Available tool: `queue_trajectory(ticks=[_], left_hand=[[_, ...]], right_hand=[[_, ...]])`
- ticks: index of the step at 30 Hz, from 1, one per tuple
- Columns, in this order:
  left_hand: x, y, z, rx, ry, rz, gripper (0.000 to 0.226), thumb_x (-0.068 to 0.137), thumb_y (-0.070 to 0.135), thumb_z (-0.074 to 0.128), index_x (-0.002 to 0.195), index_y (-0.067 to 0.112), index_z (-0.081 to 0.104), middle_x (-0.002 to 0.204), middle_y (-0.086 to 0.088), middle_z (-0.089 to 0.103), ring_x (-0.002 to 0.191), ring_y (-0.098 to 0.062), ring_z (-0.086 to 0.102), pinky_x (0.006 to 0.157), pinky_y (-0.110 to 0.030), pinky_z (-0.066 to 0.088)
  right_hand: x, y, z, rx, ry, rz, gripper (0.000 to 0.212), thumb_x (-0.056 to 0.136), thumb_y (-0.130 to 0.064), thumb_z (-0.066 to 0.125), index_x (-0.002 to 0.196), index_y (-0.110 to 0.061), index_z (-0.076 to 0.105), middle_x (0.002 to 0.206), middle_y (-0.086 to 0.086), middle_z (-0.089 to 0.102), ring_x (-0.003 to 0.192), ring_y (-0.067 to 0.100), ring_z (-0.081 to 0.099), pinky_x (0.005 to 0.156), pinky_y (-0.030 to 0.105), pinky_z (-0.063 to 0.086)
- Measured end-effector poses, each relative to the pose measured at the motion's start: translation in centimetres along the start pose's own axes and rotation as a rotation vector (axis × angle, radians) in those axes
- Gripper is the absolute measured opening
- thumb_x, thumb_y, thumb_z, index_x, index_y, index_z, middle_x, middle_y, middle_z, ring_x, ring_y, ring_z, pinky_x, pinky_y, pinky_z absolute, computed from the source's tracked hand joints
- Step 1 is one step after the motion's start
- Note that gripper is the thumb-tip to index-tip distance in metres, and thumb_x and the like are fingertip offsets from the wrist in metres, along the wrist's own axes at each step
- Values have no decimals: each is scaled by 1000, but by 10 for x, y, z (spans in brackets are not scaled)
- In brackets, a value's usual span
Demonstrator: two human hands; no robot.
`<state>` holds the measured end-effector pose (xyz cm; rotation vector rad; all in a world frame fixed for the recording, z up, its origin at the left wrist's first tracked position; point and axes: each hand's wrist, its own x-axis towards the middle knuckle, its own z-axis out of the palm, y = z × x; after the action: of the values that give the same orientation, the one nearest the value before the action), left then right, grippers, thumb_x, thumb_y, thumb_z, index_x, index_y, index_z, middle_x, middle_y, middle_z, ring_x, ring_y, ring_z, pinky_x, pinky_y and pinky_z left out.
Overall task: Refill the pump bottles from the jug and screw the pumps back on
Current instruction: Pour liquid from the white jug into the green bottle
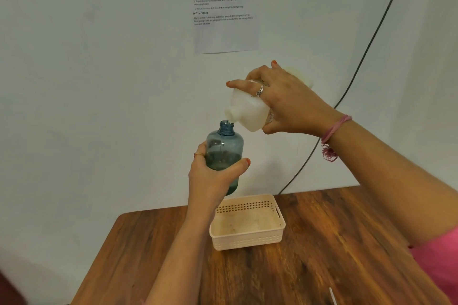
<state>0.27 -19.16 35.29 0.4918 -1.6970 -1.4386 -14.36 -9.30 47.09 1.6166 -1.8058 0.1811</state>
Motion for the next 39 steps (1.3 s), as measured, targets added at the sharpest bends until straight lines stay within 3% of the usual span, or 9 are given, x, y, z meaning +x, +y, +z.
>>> queue_trajectory(ticks=[6, 12, 22, 27, 39], left_hand=[[0, 0, 0, -8, -6, 2, 74, 68, 25, 86, 128, 35, 45, 112, 16, 53, 100, -4, 54, 69, -15, 49], [1, 0, 1, 3, 1, 3, 75, 68, 25, 86, 130, 33, 45, 118, 10, 54, 104, -10, 55, 70, -17, 50], [1, -1, 1, 7, 5, 3, 74, 67, 25, 86, 129, 34, 45, 116, 11, 53, 104, -11, 54, 79, -26, 54], [1, -2, 0, 1, -1, 9, 70, 68, 25, 86, 121, 40, 43, 107, 19, 52, 98, -4, 54, 74, -21, 51], [0, 0, -1, -4, -8, 2, 69, 68, 23, 85, 123, 36, 45, 107, 16, 54, 98, -6, 55, 70, -18, 51]], right_hand=[[1, 1, 0, -9, 2, -3, 101, 58, -22, 84, 145, -25, 32, 127, 17, 49, 117, 33, 47, 113, 50, 16], [1, 2, 1, -23, 3, -10, 101, 58, -23, 84, 145, -25, 33, 127, 17, 49, 117, 33, 47, 113, 51, 18], [2, 3, 1, -37, 9, -16, 102, 58, -23, 84, 145, -25, 32, 127, 18, 48, 117, 33, 48, 112, 51, 18], [2, 2, 1, -45, 15, -26, 101, 58, -23, 85, 145, -24, 33, 127, 18, 49, 118, 34, 47, 112, 53, 18], [3, 3, 2, -59, 13, -31, 101, 59, -24, 84, 145, -26, 31, 129, 17, 48, 119, 33, 46, 113, 53, 17]])
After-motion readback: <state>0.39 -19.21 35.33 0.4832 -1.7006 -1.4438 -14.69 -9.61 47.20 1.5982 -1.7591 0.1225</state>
